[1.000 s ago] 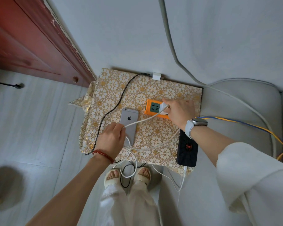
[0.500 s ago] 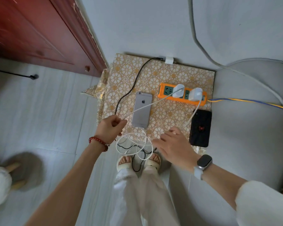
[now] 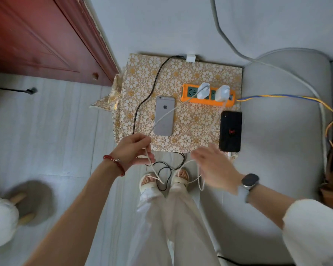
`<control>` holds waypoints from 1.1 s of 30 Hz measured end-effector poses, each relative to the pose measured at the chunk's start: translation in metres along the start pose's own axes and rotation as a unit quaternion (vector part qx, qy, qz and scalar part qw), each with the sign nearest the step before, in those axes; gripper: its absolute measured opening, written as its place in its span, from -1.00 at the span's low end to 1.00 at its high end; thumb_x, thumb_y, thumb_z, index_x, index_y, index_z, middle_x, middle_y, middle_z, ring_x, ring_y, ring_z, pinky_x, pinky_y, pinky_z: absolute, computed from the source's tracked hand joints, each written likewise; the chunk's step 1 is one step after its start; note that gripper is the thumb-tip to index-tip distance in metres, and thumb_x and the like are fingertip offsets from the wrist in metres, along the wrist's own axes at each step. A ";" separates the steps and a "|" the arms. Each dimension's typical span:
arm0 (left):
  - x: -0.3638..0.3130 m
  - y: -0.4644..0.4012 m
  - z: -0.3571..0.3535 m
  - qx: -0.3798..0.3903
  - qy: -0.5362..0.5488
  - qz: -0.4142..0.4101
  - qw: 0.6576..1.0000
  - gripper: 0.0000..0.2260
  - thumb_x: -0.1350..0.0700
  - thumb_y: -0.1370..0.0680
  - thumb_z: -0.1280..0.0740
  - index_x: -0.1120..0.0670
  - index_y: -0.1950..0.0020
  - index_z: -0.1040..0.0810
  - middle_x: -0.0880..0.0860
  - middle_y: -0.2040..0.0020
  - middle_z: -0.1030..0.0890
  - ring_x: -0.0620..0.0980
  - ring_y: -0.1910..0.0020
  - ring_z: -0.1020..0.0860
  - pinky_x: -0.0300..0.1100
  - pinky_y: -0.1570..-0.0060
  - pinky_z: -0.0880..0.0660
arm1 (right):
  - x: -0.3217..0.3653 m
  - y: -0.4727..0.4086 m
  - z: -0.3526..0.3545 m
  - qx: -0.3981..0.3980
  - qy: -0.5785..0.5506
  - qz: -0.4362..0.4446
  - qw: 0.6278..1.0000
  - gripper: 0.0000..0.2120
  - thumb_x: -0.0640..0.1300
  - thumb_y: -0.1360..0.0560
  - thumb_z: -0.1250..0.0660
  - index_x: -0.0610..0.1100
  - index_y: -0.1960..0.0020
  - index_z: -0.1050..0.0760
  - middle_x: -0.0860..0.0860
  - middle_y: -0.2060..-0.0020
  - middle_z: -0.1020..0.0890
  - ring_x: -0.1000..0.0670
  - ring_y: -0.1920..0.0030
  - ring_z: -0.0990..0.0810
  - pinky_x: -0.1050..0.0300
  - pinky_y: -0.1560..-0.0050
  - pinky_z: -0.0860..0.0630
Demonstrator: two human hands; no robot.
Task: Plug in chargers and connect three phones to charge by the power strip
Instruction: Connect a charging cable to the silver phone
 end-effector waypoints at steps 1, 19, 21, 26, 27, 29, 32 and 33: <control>-0.004 0.001 -0.006 0.016 0.031 -0.005 0.999 -0.84 0.21 -0.53 -0.23 0.14 0.26 -0.44 0.03 0.44 -0.52 0.00 0.46 -0.57 -0.09 0.33 -0.61 | 0.023 -0.004 -0.001 0.013 -0.132 0.017 0.991 -0.48 -0.19 -0.50 -0.17 -0.09 -0.44 -0.16 0.00 -0.43 -0.29 0.01 -0.45 -0.20 0.06 -0.49 0.03; 0.027 0.019 -0.032 0.064 -0.083 -0.040 0.994 -0.81 0.19 -0.58 -0.15 0.10 0.16 -0.52 0.03 0.27 -0.68 -0.03 0.24 -0.67 -0.20 0.20 -0.63 | 0.031 -0.038 0.018 -0.069 -0.805 -0.130 0.574 -0.59 0.08 -0.58 0.01 -0.11 -0.27 -0.37 -0.12 -0.08 -0.61 -0.11 -0.10 -0.58 -0.01 -0.17 -0.49; -0.001 0.014 0.004 -0.036 0.019 -0.093 0.995 -0.82 0.18 -0.57 -0.15 0.12 0.16 -0.51 0.04 0.33 -0.69 0.05 0.32 -0.67 -0.24 0.35 -0.60 | 0.062 -0.030 0.000 0.012 -0.756 -0.102 0.647 -0.54 0.11 -0.58 0.08 -0.13 -0.26 -0.39 -0.14 -0.05 -0.63 -0.10 -0.13 -0.58 0.09 -0.15 -0.47; -0.038 0.014 0.092 -0.250 0.128 -0.146 0.948 -0.84 0.18 -0.56 -0.19 0.18 0.17 -0.51 0.01 0.42 -0.67 0.02 0.41 -0.65 -0.28 0.44 -0.56 | 0.081 -0.016 -0.019 0.048 -0.470 -0.059 0.879 -0.74 -0.03 -0.55 -0.14 -0.19 0.07 -0.50 0.14 0.33 -0.55 -0.02 0.30 -0.55 0.20 0.24 -0.45; -0.038 0.016 0.107 -0.287 0.163 -0.141 0.933 -0.84 0.19 -0.55 -0.21 0.18 0.19 -0.51 0.03 0.42 -0.66 0.02 0.42 -0.65 -0.28 0.44 -0.56 | 0.071 -0.014 -0.023 0.048 -0.428 -0.074 0.899 -0.75 -0.07 -0.57 -0.13 -0.20 0.02 -0.50 0.12 0.31 -0.53 0.04 0.36 -0.49 0.28 0.32 -0.39; -0.030 0.018 0.131 -0.333 0.212 -0.108 0.913 -0.85 0.20 -0.53 -0.24 0.20 0.21 -0.51 0.10 0.30 -0.66 0.03 0.41 -0.65 -0.24 0.43 -0.56 | 0.040 -0.008 -0.029 0.043 -0.417 -0.133 0.898 -0.75 -0.14 -0.59 -0.09 -0.23 -0.05 -0.51 0.09 0.30 -0.52 0.18 0.41 -0.43 0.38 0.40 -0.35; -0.008 0.013 0.139 -0.334 0.069 0.027 0.940 -0.78 0.17 -0.49 -0.29 0.26 -0.07 -0.46 0.16 0.04 -0.56 0.10 0.16 -0.63 -0.05 0.17 -0.60 | 0.010 0.003 -0.021 -0.008 -0.448 -0.176 0.876 -0.78 -0.18 -0.60 -0.07 -0.23 -0.02 -0.47 0.14 0.39 -0.44 0.09 0.45 -0.44 0.25 0.36 -0.45; -0.004 0.014 0.139 -0.345 -0.074 0.056 0.934 -0.59 0.12 -0.48 -0.31 0.25 -0.27 -0.34 0.19 -0.09 -0.50 0.16 -0.03 -0.56 0.04 -0.01 -0.54 | 0.009 0.003 -0.011 -0.035 -0.421 -0.158 0.892 -0.80 -0.17 -0.59 -0.07 -0.19 -0.01 -0.45 0.14 0.41 -0.43 0.07 0.46 -0.41 0.16 0.36 -0.43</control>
Point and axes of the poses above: each hand's wrist, its own y-axis away from the middle knuckle, its own z-axis out of the back of the hand, x = y × z, the point moved 9 cm from there along -y, towards the middle knuckle
